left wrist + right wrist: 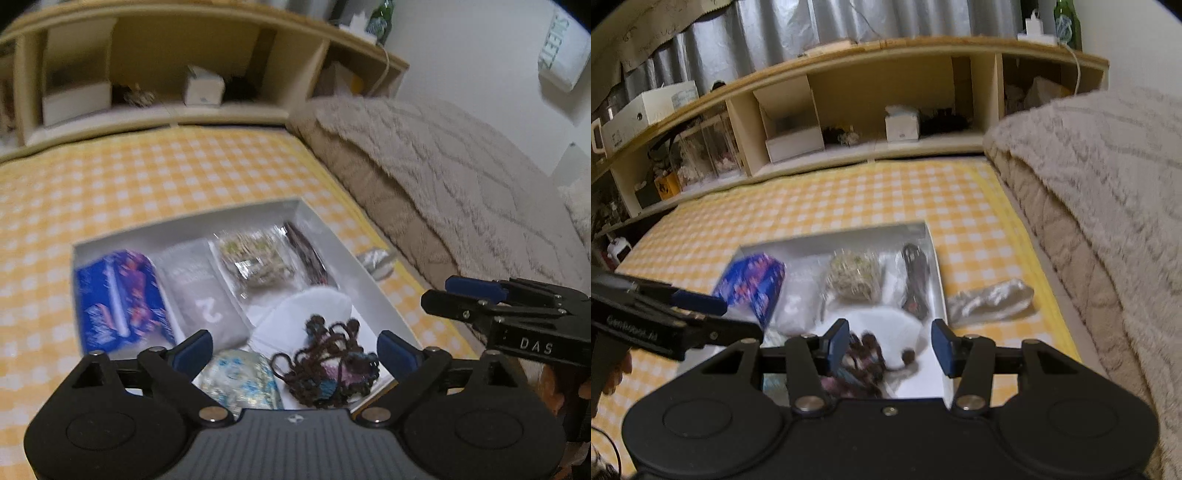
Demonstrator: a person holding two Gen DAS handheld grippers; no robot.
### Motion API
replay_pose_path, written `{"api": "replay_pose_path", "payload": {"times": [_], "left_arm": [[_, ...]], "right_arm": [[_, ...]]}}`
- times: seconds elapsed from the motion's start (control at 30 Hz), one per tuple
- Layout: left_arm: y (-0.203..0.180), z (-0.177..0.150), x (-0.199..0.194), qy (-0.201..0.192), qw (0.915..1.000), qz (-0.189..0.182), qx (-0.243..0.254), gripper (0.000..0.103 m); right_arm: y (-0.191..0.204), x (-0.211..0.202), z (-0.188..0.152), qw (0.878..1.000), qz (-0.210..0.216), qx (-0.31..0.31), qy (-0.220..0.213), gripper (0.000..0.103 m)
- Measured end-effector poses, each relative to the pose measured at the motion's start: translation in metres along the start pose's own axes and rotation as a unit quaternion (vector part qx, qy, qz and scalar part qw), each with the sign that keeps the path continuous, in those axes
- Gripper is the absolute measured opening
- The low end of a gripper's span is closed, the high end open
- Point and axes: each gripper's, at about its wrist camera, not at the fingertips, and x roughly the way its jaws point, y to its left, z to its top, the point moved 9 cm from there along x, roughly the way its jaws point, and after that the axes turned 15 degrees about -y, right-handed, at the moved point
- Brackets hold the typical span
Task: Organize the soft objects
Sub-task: 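Withdraw both grippers from the box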
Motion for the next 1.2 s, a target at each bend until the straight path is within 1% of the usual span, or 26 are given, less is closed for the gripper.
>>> {"api": "replay_pose_path", "payload": {"times": [0.2,0.3,0.4,0.5,0.57,0.67,0.77,0.9,1.07,1.2], "left_arm": [[0.014,0.031,-0.043,-0.044,0.9985,0.031,0.013,0.102],[0.022,0.045,-0.068,-0.067,0.9967,0.044,0.012,0.103],[0.028,0.056,-0.094,-0.088,0.9944,0.057,0.012,0.103],[0.037,0.064,-0.12,-0.101,0.9915,0.08,0.016,0.103],[0.043,0.065,-0.136,-0.111,0.9889,0.096,0.019,0.103],[0.053,0.061,-0.157,-0.117,0.9863,0.114,0.021,0.103],[0.061,0.051,-0.173,-0.118,0.9844,0.129,0.021,0.103],[0.07,0.034,-0.193,-0.118,0.9794,0.161,0.03,0.103],[0.077,0.011,-0.212,-0.122,0.976,0.176,0.039,0.103],[0.082,-0.006,-0.223,-0.122,0.9747,0.182,0.043,0.103]], "right_arm": [[0.034,-0.011,0.041,0.999,0.003,-0.003,-0.036,0.053],[0.051,-0.017,0.056,0.999,0.002,0.003,-0.046,0.055],[0.069,-0.025,0.069,0.999,0.006,0.016,-0.05,0.056],[0.086,-0.036,0.074,0.998,0.012,0.025,-0.049,0.062],[0.096,-0.045,0.074,0.998,0.007,0.03,-0.046,0.072],[0.113,-0.062,0.069,0.998,0.004,0.032,-0.05,0.08],[0.128,-0.076,0.057,0.998,0.004,0.029,-0.05,0.083],[0.14,-0.092,0.041,0.998,-0.002,0.036,-0.049,0.087],[0.147,-0.11,0.021,0.997,-0.025,0.037,-0.056,0.092],[0.151,-0.119,0.004,0.997,-0.046,0.019,-0.055,0.094]]}}
